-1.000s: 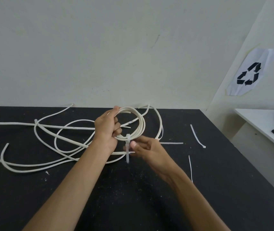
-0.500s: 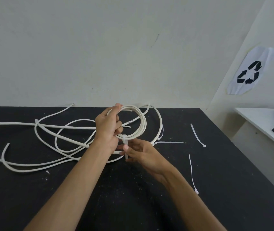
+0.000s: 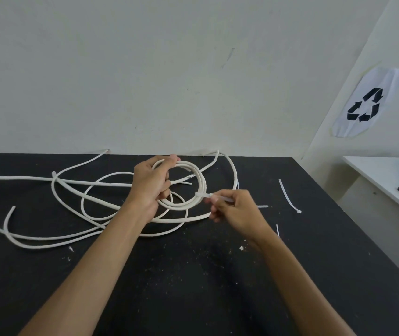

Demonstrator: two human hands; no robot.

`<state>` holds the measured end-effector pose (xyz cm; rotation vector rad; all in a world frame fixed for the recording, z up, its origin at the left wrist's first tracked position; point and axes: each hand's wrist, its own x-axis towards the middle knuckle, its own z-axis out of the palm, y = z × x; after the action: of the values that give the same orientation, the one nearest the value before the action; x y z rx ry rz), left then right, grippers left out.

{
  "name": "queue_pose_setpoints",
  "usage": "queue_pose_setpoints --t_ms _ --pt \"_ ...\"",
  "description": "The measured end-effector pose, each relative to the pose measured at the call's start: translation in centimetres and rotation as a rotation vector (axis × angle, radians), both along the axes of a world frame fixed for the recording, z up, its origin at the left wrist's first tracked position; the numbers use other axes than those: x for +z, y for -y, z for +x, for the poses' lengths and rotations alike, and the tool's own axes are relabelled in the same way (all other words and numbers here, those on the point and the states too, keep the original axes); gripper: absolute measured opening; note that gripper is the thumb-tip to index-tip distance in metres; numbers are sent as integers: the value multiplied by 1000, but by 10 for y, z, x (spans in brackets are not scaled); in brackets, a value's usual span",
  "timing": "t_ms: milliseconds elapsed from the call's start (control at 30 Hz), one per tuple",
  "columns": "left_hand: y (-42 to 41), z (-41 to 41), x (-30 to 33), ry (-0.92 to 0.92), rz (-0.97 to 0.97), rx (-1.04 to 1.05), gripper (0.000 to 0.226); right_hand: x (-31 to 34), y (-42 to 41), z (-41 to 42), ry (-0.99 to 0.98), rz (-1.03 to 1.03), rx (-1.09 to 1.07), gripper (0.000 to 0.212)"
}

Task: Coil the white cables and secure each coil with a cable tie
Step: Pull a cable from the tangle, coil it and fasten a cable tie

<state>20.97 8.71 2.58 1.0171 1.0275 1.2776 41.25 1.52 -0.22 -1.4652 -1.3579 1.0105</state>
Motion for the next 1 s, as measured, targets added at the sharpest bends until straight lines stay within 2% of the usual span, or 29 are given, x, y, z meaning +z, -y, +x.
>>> queue_pose_setpoints --t_ms 100,267,533,700,900,1000 --pt "3 2 0 -63 14 -58 17 13 -4 7 101 41 -41 25" --pt "9 1 2 -56 14 -181 21 38 -1 15 -56 53 -73 15" --pt "15 8 0 -114 -9 -304 28 58 0 11 0 61 52 18" --pt "21 11 1 -205 31 -371 20 57 -3 6 -13 85 73 18" --pt "23 16 1 -244 41 -360 18 49 -6 2 -51 93 52 19" --pt "24 17 -2 -200 32 -351 16 48 -6 -1 -87 98 59 18"
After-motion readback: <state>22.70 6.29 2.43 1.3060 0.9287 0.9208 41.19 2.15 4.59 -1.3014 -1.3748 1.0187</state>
